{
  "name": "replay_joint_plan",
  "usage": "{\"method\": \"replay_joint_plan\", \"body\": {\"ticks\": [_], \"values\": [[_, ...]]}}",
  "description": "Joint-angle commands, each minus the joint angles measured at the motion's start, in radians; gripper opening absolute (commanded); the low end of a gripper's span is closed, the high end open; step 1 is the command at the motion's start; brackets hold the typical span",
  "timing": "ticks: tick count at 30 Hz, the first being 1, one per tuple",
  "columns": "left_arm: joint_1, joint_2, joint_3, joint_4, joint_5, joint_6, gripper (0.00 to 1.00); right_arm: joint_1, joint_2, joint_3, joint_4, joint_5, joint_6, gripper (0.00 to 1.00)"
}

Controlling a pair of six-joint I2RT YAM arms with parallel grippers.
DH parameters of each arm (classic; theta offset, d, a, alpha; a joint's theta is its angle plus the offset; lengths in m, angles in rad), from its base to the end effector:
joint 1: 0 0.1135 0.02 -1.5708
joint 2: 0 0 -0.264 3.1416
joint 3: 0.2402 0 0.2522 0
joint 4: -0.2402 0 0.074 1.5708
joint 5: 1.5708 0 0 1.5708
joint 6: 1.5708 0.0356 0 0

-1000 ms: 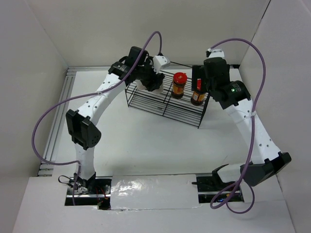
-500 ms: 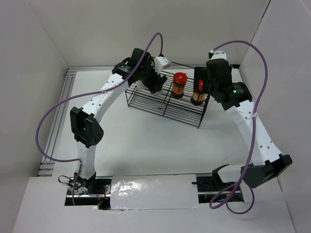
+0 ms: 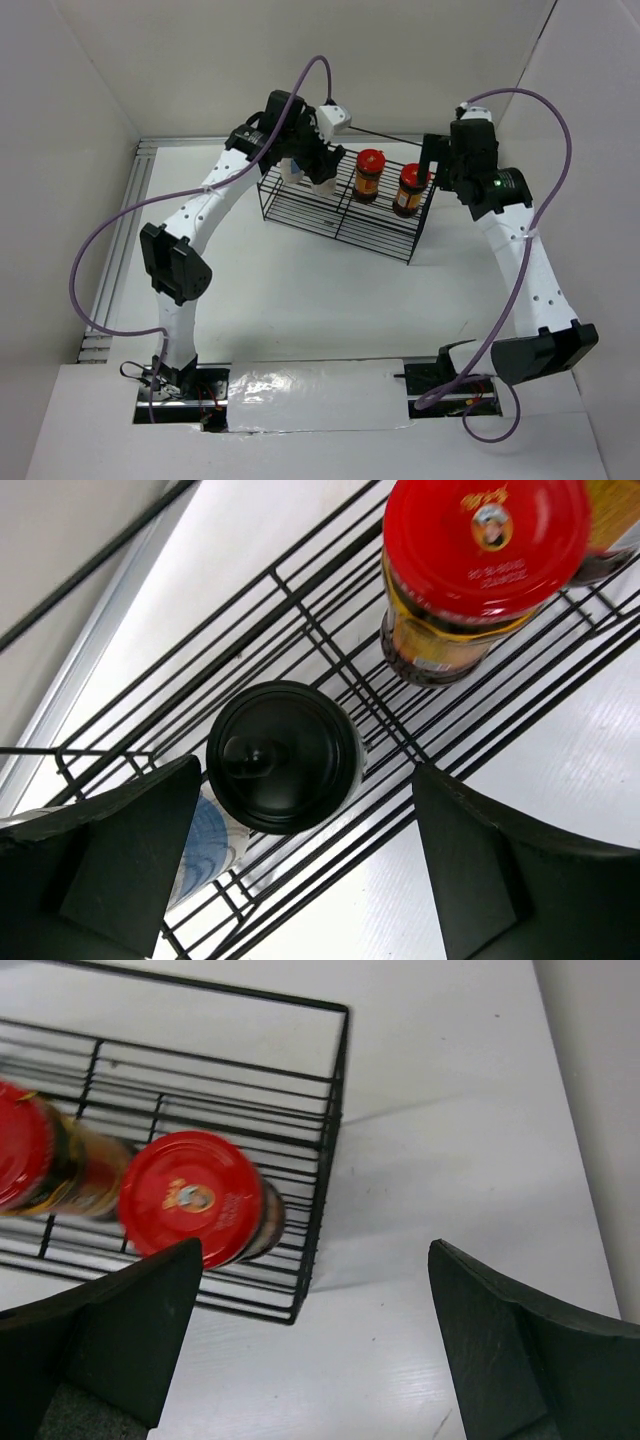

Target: Organize the condiment bottles

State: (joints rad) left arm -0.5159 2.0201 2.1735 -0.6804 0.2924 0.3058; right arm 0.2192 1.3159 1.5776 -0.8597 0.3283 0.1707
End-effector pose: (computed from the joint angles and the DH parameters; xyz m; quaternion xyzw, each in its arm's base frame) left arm 0.3959 -0.2363 0.3937 0.4091 0.7572 -0.1773 0.4772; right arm 0.2597 0.0461 0.4297 0.0552 0.8737 -0.0524 0.4804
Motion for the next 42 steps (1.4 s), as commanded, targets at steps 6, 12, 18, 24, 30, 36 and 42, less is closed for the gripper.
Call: {"method": "replay_joint_plan", "body": {"ticks": [6,12,18,24,30,36,42], "values": [[0.004,-0.187,0.092,0.022,0.1,-0.071,0.99,-0.345,0.035,0.015,0.088,-0.227,0.042,1.0],[0.149,-0.297,0.085,-0.068,0.154,-0.111,0.99,-0.572,0.045,-0.108,0.183,-0.396,0.107,1.0],[0.585,-0.451,-0.242,-0.03,0.215,-0.154,0.99,-0.572,0.02,-0.217,0.217,-0.27,0.134,1.0],[0.864,-0.529,-0.533,0.044,0.317,-0.183,0.99,-0.531,-0.04,-0.32,0.3,-0.152,0.225,1.0],[0.898,-0.528,-0.661,0.042,0.363,-0.171,0.99,-0.504,-0.027,-0.327,0.295,-0.09,0.288,1.0],[0.883,-0.518,-0.676,0.036,0.41,-0.192,0.99,-0.494,-0.035,-0.337,0.303,-0.081,0.303,1.0],[0.855,-0.508,-0.678,0.031,0.409,-0.191,0.99,-0.492,-0.047,-0.346,0.31,-0.074,0.296,1.0]]}}
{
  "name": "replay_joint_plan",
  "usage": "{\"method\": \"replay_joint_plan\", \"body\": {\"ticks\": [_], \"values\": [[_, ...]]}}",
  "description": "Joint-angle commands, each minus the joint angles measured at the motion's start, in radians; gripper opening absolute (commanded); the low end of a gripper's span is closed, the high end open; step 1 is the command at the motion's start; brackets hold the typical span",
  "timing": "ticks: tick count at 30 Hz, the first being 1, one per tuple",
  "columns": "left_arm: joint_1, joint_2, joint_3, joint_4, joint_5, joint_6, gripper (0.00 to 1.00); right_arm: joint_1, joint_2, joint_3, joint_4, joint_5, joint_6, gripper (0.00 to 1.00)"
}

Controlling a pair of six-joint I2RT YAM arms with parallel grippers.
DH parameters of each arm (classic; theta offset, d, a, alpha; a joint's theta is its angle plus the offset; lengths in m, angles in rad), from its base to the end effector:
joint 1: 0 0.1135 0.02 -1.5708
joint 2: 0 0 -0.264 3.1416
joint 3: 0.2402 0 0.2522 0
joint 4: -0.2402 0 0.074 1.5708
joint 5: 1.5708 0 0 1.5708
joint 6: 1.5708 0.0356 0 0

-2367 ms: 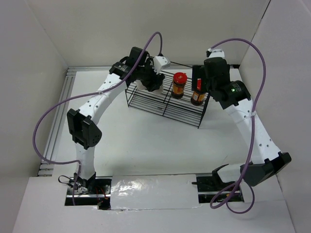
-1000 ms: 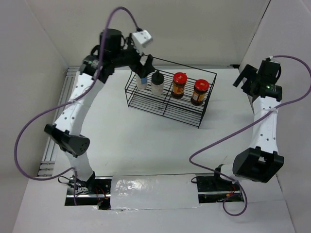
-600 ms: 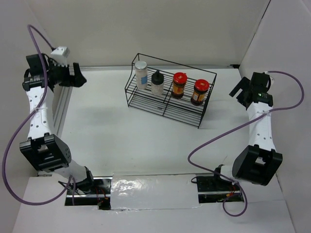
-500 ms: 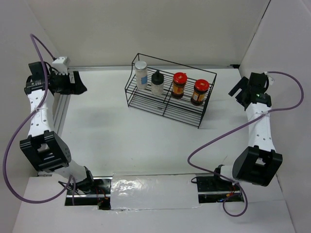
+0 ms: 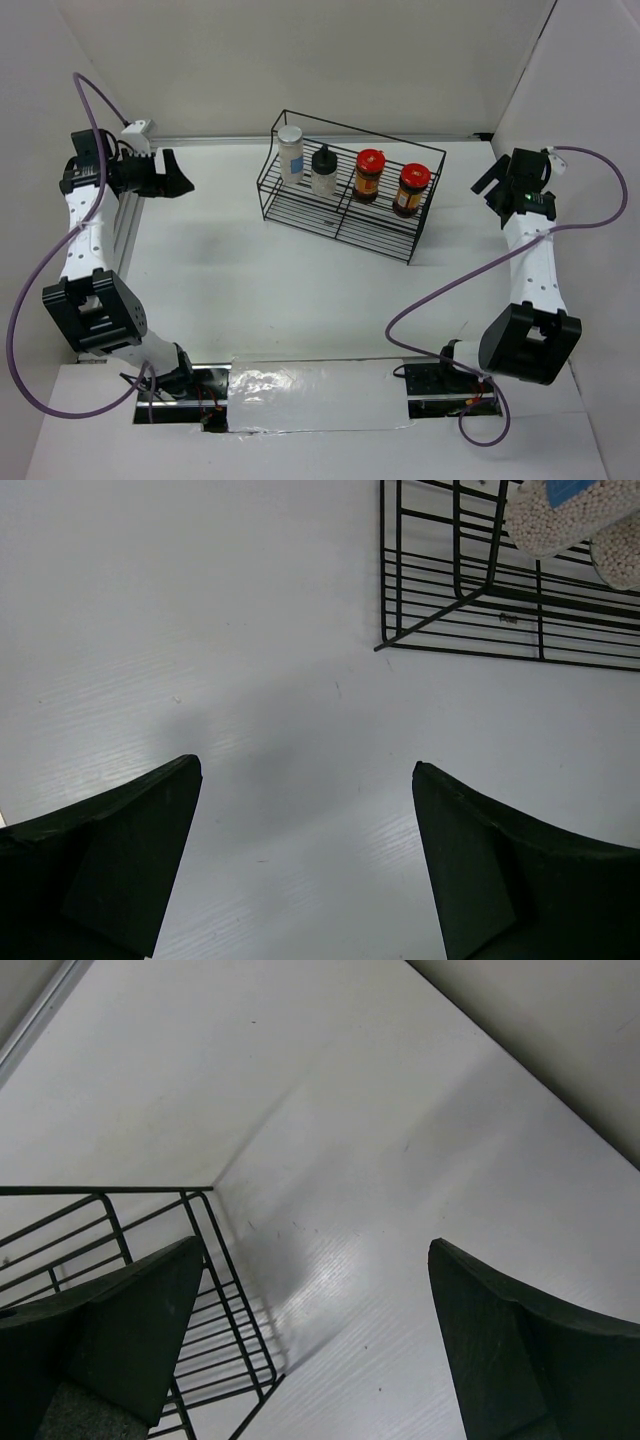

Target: Organize the condiment bottles

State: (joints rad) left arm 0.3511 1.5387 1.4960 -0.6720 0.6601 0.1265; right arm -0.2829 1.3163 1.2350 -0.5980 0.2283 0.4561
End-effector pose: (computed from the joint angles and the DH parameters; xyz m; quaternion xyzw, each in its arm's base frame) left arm 0.3230 0.0950 0.3599 0.0372 0.8703 -0.1936 0.4513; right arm 0.2734 -0.0879 0.3406 0.3695 0.8182 -0.0653 0.4356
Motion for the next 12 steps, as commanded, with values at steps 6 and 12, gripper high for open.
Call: {"method": "replay_joint_plan", "body": {"ticks": [6,12], "values": [[-0.015,-0.025,0.009,0.022,0.05,-0.008,0.99,0.014,-0.051,0.0,0.056,0.017,0.009,1.0],[-0.018,-0.025,0.001,0.02,0.059,-0.01,0.99,0.027,-0.057,-0.005,0.075,0.017,0.007,1.0]]}}
